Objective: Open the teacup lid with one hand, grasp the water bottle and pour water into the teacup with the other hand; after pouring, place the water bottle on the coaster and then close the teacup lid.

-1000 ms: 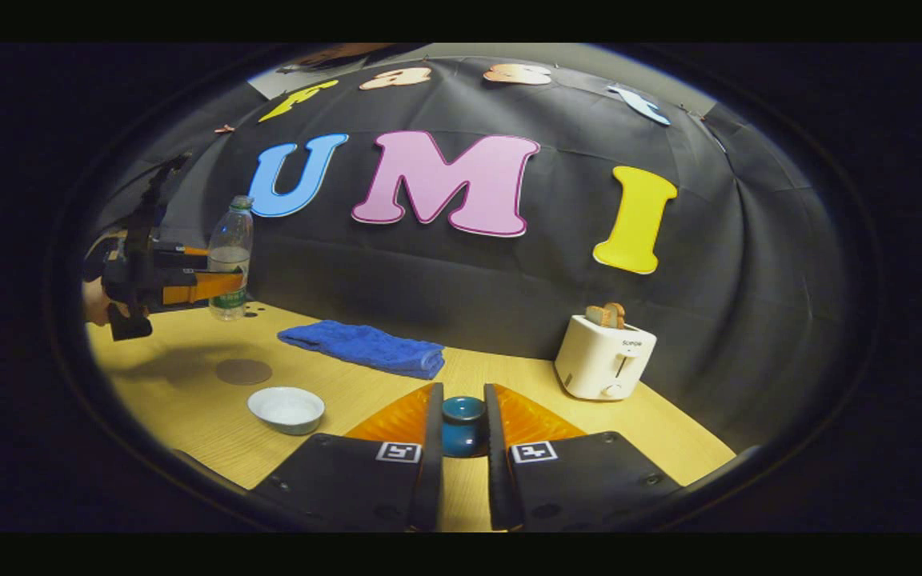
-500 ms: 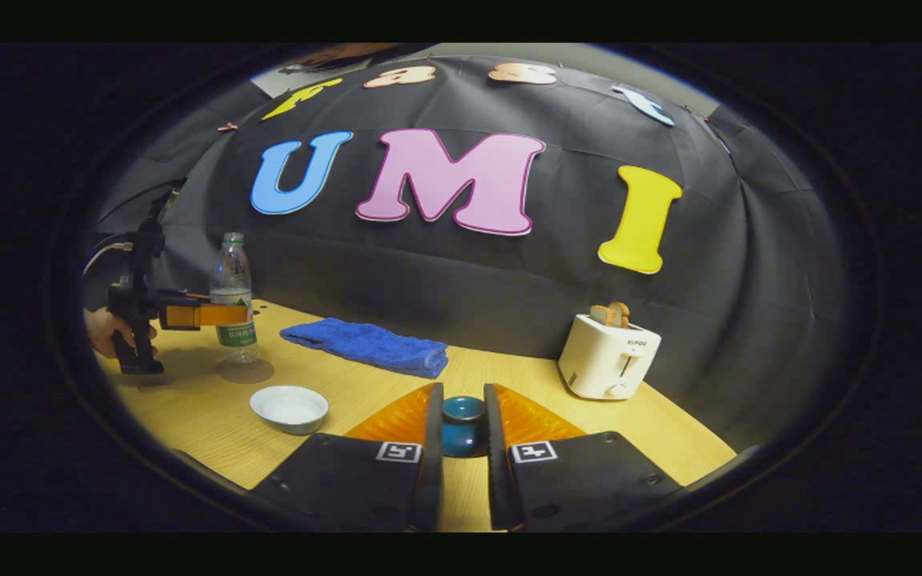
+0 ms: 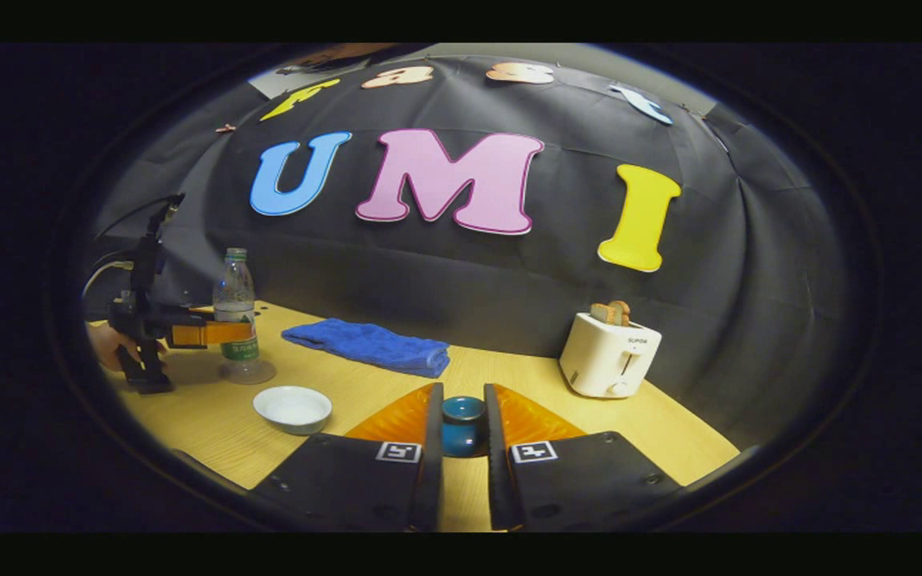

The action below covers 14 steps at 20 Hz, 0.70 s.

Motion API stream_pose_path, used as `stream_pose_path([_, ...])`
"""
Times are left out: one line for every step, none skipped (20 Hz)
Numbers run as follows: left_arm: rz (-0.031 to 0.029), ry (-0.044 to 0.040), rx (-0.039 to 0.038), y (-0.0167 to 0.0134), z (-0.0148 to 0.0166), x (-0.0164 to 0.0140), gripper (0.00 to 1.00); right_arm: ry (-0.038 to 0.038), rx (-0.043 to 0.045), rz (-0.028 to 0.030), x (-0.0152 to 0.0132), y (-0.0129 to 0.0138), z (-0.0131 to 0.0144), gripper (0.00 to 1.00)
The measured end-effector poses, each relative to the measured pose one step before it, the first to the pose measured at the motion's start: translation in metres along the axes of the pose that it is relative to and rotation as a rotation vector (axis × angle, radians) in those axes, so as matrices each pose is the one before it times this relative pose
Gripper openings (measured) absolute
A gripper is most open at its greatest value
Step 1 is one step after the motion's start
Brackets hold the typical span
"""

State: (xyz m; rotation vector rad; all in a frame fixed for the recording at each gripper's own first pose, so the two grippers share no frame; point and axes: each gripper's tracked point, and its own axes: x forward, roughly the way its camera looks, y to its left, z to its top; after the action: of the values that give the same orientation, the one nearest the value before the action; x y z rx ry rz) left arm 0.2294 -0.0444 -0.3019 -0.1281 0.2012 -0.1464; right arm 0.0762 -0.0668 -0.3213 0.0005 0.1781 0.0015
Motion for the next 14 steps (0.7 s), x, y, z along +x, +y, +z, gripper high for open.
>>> stream_pose_path([-0.00057, 0.00344, 0.00643, -0.00013, -0.00290, -0.00191, 0.86, -0.00096, 0.00155, 0.00173, 0.00009, 0.00037, 0.00011, 0.31])
stream_pose_path([-0.00463, 0.00333, -0.00064, -0.00121, -0.00161, -0.00032, 0.96, 0.00077, 0.00122, 0.00198, -0.00050, 0.00097, 0.00040, 0.31])
stream_pose_path([0.00036, -0.00123, -0.00369, 0.00024, -0.00017, -0.00160, 0.96, 0.00105, 0.00092, 0.00305, 0.00010, 0.00145, -0.00078, 0.26])
stream_pose_path([-0.00438, 0.00227, -0.00659, -0.00133, 0.00015, 0.00004, 0.96, 0.00074, 0.00136, 0.00359, 0.00000, 0.00187, -0.00011, 0.26])
stream_pose_path([-0.00012, 0.00367, -0.00582, -0.00100, -0.00158, -0.00184, 0.96, 0.00061, 0.00526, 0.00514, -0.00041, 0.00264, 0.00020, 0.26])
stream_pose_path([0.00339, 0.00421, -0.00348, 0.00009, -0.00043, -0.00099, 0.96, 0.00080, 0.00804, 0.00594, -0.00005, 0.00310, 0.00021, 0.31])
stream_pose_path([0.00339, 0.00418, -0.00227, 0.00076, -0.00266, -0.00295, 0.96, -0.00070, 0.01023, 0.00480, 0.00057, 0.00428, 0.00100, 0.26])
stream_pose_path([0.00269, 0.00413, -0.00227, 0.00136, -0.00200, -0.00496, 0.96, -0.00043, 0.01072, 0.00574, 0.00139, 0.00483, 0.00064, 0.31])
stream_pose_path([0.00291, 0.00219, -0.00513, 0.00099, -0.00132, -0.00578, 0.96, -0.00154, 0.01630, 0.00893, 0.00163, 0.00663, 0.00134, 0.26])
stream_pose_path([0.00123, 0.00229, -0.00720, -0.00018, -0.00067, -0.00547, 0.96, -0.00119, 0.01996, 0.01338, 0.00250, 0.00900, 0.00076, 0.26])
stream_pose_path([-0.00043, 0.00741, -0.00649, -0.00074, -0.00306, -0.00495, 0.96, 0.00062, 0.01611, 0.01861, 0.00270, 0.01136, -0.00022, 0.26])
stream_pose_path([0.00421, 0.00842, -0.00511, 0.00032, -0.00276, -0.00638, 0.96, 0.00111, 0.01157, 0.01867, 0.00283, 0.01192, -0.00036, 0.26])
stream_pose_path([0.00675, 0.01014, -0.00662, 0.00038, -0.00298, -0.00682, 0.96, 0.00300, 0.01368, 0.02269, 0.00360, 0.01258, -0.00136, 0.26])
stream_pose_path([0.01064, 0.00862, -0.00033, 0.00196, -0.00320, -0.00873, 0.96, 0.00468, 0.01224, 0.02113, 0.00442, 0.01210, -0.00176, 0.26])
